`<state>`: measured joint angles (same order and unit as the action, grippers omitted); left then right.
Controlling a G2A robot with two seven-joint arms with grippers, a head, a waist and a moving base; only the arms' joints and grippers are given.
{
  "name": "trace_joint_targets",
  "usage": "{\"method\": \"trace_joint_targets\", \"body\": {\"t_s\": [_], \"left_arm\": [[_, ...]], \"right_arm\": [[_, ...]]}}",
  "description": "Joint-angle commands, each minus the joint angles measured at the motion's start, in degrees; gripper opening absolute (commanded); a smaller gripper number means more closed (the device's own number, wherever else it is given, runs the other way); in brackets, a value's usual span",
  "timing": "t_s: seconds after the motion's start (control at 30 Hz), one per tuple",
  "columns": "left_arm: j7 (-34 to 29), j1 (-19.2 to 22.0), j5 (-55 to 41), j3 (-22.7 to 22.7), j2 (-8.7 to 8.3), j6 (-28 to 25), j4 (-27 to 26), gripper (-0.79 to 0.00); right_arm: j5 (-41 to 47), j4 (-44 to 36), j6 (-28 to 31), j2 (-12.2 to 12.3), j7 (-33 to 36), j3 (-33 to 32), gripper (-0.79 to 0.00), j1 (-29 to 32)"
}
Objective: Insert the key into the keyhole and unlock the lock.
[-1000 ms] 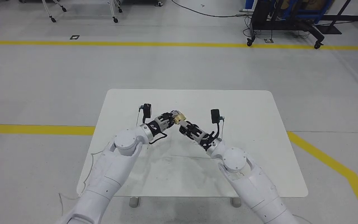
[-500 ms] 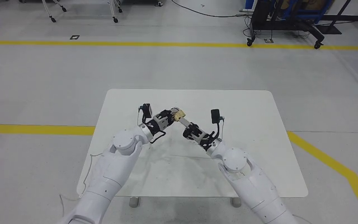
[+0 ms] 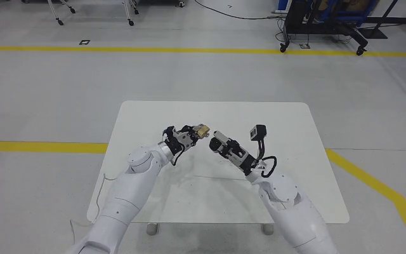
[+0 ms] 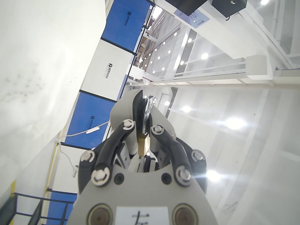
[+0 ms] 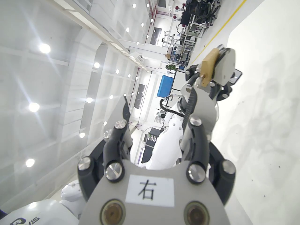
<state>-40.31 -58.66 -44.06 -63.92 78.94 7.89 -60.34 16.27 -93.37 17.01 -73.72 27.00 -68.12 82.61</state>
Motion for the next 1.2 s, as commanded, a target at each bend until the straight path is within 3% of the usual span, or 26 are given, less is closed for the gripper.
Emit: {"method": "trace_joint_targets", "body": {"t_s": [0.0, 0.37, 0.7, 0.83, 0.9, 1.03, 1.17], "left_arm": [[-1.33, 0.01, 0.22, 0.07, -0.02, -0.74, -0.2, -0.785], [-5.13, -0.24, -1.33, -0.27, -0.06, -1.33, -0.19, -0.785], [-4.83, -0.14, 0.06, -0.09, -0.11, -2.19, -0.51, -0.785], [-3.3, -0.29, 3.05, -0.31, -0.26, -6.44, -1.36, -0.785], [-3.2, -0.51, 3.5, -0.44, -0.29, -7.85, -1.71, -0.785], [-3.35, -0.73, 3.58, -0.54, -0.32, -8.12, -1.97, -0.785], [-3.65, -0.95, 4.0, -0.53, -0.35, -8.6, -2.45, -0.785]], "right_arm": [[-0.06, 0.12, 1.07, -0.05, 0.37, 0.38, -0.785, -0.23], [-3.39, 5.97, 1.16, -0.74, -3.04, 2.94, -0.785, -4.11], [-5.75, 7.92, 2.35, -1.07, -5.75, 3.71, -0.785, -4.86], [-0.16, 7.16, 3.14, -1.07, -2.98, 3.25, -0.785, -3.84], [3.28, 7.14, 2.87, -1.04, -0.98, 2.85, -0.727, -3.5], [8.57, 7.7, 2.44, -0.94, 2.99, 2.15, -0.643, -3.2], [12.82, 8.71, 0.78, -0.97, 5.38, 1.94, -0.646, -3.26]]}}
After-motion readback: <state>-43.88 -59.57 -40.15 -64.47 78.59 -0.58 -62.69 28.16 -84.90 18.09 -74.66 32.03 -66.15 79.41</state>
